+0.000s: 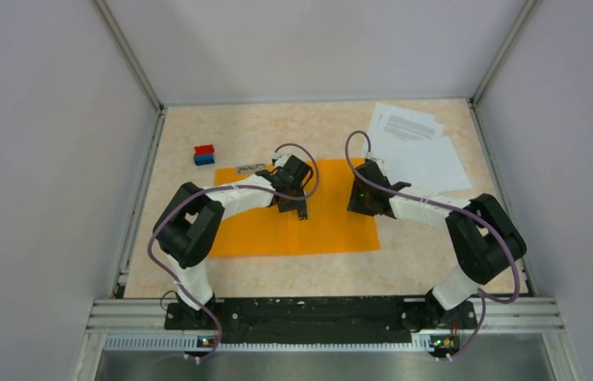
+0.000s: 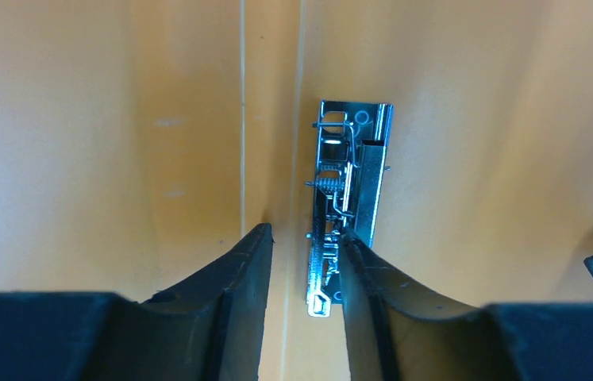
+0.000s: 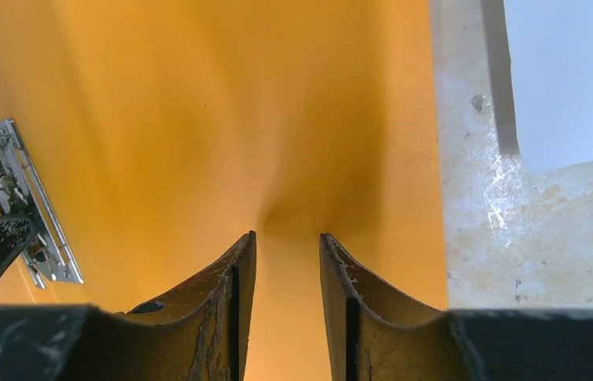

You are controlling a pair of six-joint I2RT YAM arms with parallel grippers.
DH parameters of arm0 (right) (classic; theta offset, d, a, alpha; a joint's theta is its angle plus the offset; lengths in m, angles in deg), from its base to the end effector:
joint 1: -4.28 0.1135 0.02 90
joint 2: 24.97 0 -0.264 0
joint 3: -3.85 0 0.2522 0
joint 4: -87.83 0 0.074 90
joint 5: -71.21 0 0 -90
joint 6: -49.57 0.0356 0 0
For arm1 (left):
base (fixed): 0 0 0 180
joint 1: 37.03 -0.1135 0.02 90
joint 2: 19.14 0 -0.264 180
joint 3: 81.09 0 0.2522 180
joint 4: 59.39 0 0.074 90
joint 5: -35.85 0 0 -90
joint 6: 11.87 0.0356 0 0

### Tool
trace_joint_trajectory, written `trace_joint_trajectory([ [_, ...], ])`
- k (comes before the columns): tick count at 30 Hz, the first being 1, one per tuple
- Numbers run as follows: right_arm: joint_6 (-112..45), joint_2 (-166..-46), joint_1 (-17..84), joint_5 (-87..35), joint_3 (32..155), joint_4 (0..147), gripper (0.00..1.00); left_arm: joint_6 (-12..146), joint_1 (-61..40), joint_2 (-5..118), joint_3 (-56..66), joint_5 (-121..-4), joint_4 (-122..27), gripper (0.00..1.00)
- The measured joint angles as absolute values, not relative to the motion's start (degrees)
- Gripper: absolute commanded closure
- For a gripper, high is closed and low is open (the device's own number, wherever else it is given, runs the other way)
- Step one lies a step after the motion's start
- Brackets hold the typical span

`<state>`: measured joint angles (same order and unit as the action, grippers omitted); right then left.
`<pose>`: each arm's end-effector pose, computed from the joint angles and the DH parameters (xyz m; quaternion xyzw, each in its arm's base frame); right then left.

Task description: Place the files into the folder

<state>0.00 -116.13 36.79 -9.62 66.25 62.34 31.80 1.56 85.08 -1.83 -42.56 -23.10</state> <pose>0.2646 0.1619 0.1675 0.0900 0.9447 0.1207 0.2913 0.2904 -0.2226 0.1675 -0.0901 0.9599 -0.0946 0.2483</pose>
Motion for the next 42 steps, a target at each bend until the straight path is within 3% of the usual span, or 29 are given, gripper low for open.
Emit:
trace_joint_trajectory([
  [7, -0.4, -118.1, 37.6, -10.2, 66.3, 63.7, 0.69, 31.8, 3.7, 85.2, -2.3, -40.5, -22.6, 0.71],
  [17, -0.3, -122.4, 43.0, -13.0, 69.2, 68.9, 0.69, 29.6, 5.6, 79.2, -9.8, -39.6, -23.3, 0.71],
  [19, -0.2, -123.0, 43.3, -13.7, 69.6, 69.4, 0.69, 29.3, 5.9, 78.8, -10.1, -39.6, -23.0, 0.69],
  [23, -0.2, -123.1, 43.6, -15.0, 69.8, 69.4, 0.69, 29.1, 6.0, 78.5, -10.1, -39.2, -22.0, 0.53],
  [26, -0.4, -123.1, 43.9, -16.0, 69.8, 69.4, 0.69, 29.1, 6.0, 77.6, -10.0, -39.0, -19.7, 0.47],
  [42, -0.4, -123.1, 44.7, -19.0, 69.8, 69.9, 0.70, 36.2, -2.4, 82.3, 4.4, -39.2, -14.5, 0.52],
])
